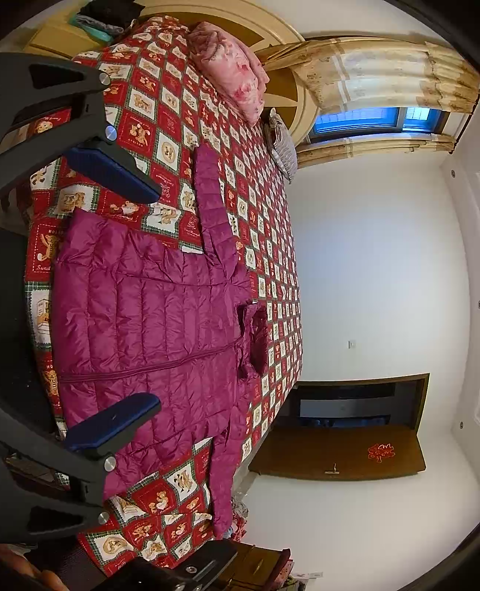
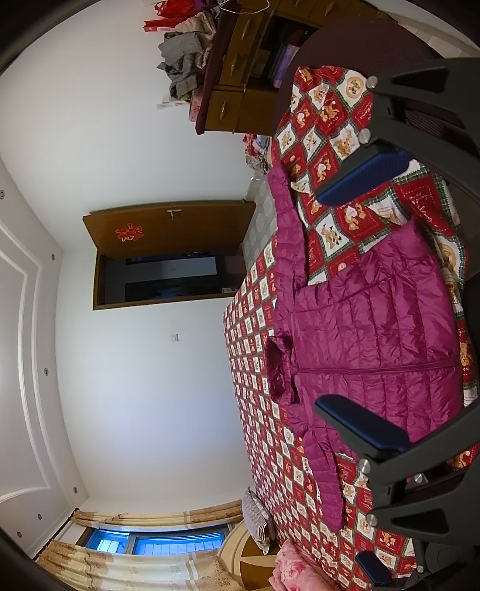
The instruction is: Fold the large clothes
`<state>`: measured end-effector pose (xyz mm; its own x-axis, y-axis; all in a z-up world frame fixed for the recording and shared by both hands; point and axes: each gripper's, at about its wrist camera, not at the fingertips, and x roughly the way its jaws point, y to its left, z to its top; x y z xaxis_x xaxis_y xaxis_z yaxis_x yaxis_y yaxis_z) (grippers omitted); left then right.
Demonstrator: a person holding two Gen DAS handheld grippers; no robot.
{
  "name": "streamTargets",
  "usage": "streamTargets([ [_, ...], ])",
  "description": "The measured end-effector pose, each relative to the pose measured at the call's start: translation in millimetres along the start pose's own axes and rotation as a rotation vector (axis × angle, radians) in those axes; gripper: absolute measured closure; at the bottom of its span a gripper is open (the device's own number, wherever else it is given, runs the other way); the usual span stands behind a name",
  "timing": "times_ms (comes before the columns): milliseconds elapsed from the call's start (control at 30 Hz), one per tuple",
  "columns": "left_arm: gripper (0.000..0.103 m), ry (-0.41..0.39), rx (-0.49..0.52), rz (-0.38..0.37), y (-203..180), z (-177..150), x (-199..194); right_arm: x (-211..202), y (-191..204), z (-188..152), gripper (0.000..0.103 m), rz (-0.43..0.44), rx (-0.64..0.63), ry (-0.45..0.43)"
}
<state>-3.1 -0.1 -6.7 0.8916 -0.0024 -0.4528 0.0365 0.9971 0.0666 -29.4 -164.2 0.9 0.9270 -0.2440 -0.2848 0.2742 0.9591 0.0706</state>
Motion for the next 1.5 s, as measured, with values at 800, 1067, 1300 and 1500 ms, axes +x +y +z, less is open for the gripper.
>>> streamTargets([
  [800,0.001,0.054,-0.008,-0.015,4,4,15,23,-12,3,0.000,0.004,0.013,0.045],
  [1067,0.001,0.086,-0.014,-0.052,15,8,57,94,-16,8,0.000,-0.025,-0.036,0.141],
  [1300,0.001,0.161,-0.071,-0.099,49,25,123,158,-37,17,0.000,-0.117,0.002,0.211],
  [1500,0.001,0.220,-0.148,-0.079,78,42,176,195,-53,35,0.000,-0.185,0.032,0.257],
])
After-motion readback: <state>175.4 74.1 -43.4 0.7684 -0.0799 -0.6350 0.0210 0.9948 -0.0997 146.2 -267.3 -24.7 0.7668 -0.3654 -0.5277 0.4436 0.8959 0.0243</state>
